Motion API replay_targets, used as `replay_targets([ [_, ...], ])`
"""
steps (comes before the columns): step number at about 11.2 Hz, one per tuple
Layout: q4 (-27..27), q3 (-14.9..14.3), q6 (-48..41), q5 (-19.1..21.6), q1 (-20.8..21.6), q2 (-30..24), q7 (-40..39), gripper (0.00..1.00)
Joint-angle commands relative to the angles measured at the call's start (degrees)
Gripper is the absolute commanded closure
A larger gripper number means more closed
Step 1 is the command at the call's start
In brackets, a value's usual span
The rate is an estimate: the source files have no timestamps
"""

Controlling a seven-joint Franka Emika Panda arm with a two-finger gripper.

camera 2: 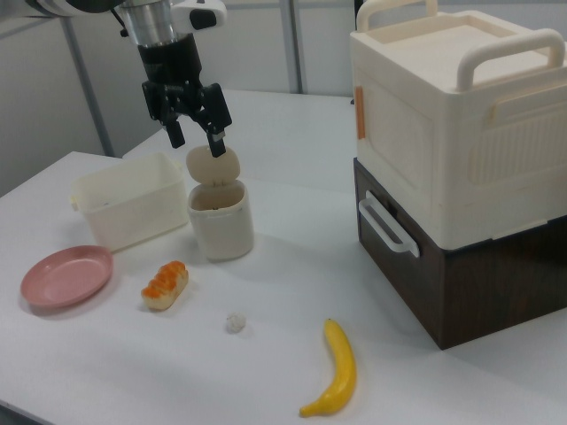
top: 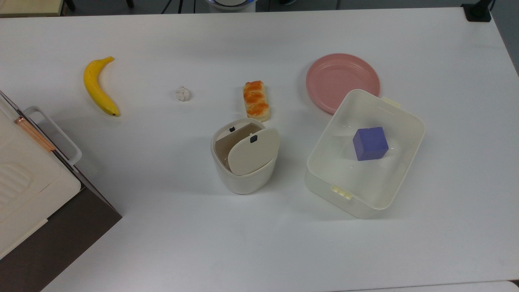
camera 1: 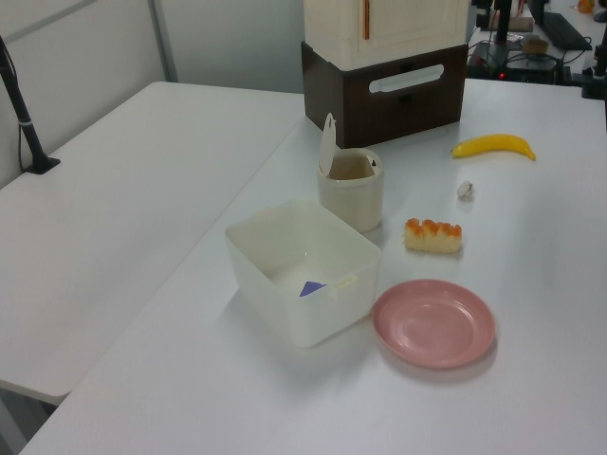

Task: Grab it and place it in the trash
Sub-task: 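Move the gripper over the white paper ball and lower it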

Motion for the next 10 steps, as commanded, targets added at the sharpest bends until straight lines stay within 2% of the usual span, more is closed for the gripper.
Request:
replay_targets([
  [1,-1.4,-0.2,-1.7,-0.5,0.9,-0.5,-0.9,0.0],
  [4,-5.4,-0.1,-0.1,0.0,0.9,-0.4,-1.3,0.0],
  [10,-16.4,-0.1,11.8,0.1,3.3,0.7,-1.1,0.0],
])
